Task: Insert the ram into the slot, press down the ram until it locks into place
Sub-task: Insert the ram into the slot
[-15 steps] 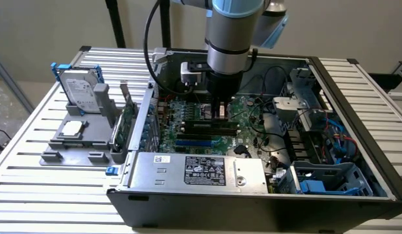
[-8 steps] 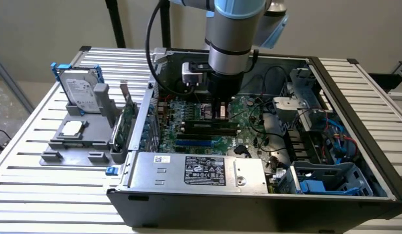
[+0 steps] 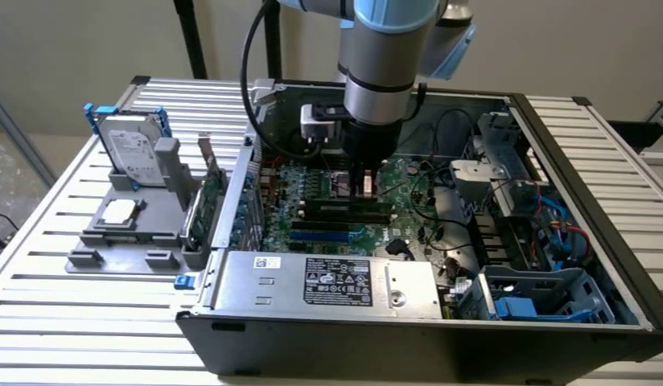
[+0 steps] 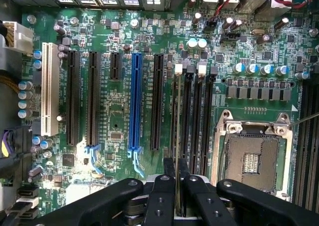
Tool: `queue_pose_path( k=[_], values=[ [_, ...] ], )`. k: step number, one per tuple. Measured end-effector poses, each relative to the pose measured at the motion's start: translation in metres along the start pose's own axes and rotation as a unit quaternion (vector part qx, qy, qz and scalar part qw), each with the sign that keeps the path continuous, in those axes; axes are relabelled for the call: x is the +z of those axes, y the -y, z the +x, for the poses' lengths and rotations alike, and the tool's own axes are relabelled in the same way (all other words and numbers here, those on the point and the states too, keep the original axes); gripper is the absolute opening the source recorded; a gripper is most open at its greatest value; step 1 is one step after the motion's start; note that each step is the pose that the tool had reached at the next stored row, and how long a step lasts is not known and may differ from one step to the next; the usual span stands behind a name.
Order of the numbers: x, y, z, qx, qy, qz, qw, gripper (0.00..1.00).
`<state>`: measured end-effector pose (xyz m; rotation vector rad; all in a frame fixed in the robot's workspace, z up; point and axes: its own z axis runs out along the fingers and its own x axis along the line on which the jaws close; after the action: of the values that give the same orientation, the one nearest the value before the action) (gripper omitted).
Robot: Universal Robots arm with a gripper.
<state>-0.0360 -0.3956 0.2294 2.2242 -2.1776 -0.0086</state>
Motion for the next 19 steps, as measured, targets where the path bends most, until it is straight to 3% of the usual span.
queue_pose_path(
  k=[19],
  values=[
    [0.0054,-0.0010,-0.0011,0.005,-0.0003,-0.0001,1.0000,0.14]
  ],
)
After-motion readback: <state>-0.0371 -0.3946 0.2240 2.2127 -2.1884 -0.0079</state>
